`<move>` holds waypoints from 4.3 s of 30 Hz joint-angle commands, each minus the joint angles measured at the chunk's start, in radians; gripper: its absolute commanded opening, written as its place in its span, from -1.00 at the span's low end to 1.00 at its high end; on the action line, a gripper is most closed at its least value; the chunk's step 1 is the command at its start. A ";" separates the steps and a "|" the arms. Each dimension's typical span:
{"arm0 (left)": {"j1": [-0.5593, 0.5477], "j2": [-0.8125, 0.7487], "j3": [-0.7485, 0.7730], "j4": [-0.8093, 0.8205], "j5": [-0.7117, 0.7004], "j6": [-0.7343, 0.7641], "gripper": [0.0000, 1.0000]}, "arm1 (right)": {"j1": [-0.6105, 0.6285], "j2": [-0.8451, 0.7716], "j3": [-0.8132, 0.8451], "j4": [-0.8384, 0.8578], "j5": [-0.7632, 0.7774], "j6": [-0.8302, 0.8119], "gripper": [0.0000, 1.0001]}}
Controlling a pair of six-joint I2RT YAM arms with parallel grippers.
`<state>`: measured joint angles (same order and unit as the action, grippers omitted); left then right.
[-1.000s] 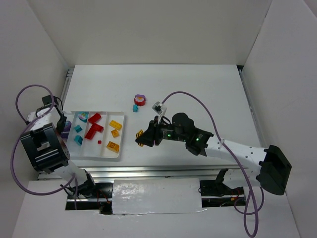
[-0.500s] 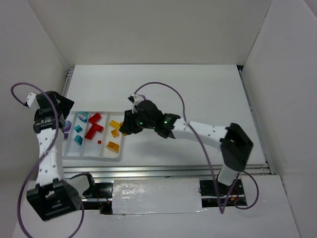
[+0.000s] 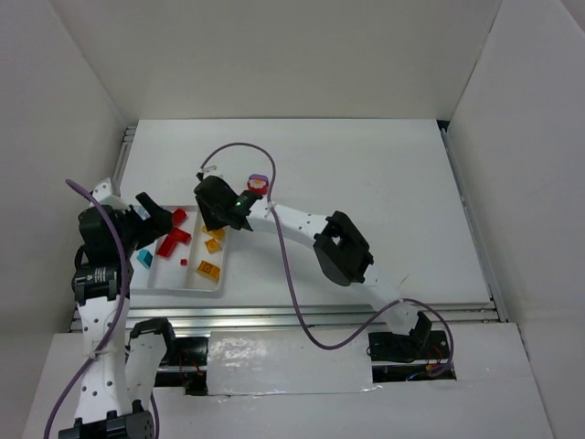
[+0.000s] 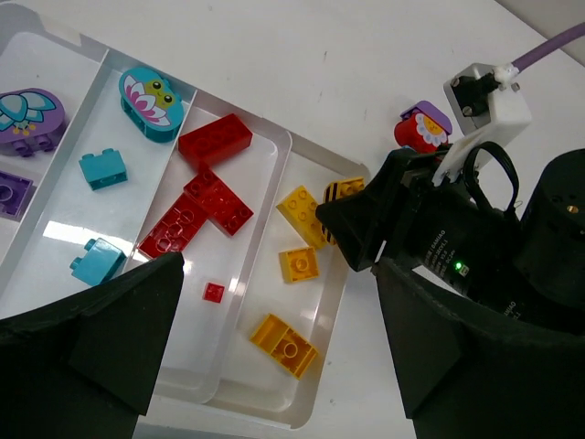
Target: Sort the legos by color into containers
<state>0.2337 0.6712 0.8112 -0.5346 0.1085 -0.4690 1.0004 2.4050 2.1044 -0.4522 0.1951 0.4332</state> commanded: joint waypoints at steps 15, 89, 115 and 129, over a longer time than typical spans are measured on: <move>-0.004 -0.028 0.025 0.027 0.010 0.041 0.99 | -0.045 -0.133 -0.035 0.049 -0.042 -0.033 0.99; -0.096 -0.110 -0.095 0.738 0.846 -0.023 0.99 | -0.302 -0.768 -0.978 1.038 -1.057 0.881 -1.00; -0.740 0.137 -0.084 0.984 0.377 0.431 0.99 | -0.370 -1.021 -0.948 0.744 -0.907 0.823 -1.00; -0.823 0.193 -0.033 0.875 0.263 0.541 0.99 | -0.376 -1.116 -1.046 0.713 -0.905 0.766 -1.00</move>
<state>-0.5816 0.9009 0.7269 0.3473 0.4217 0.0078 0.6220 1.3212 1.0767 0.2436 -0.6964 1.2270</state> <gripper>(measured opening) 0.991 0.367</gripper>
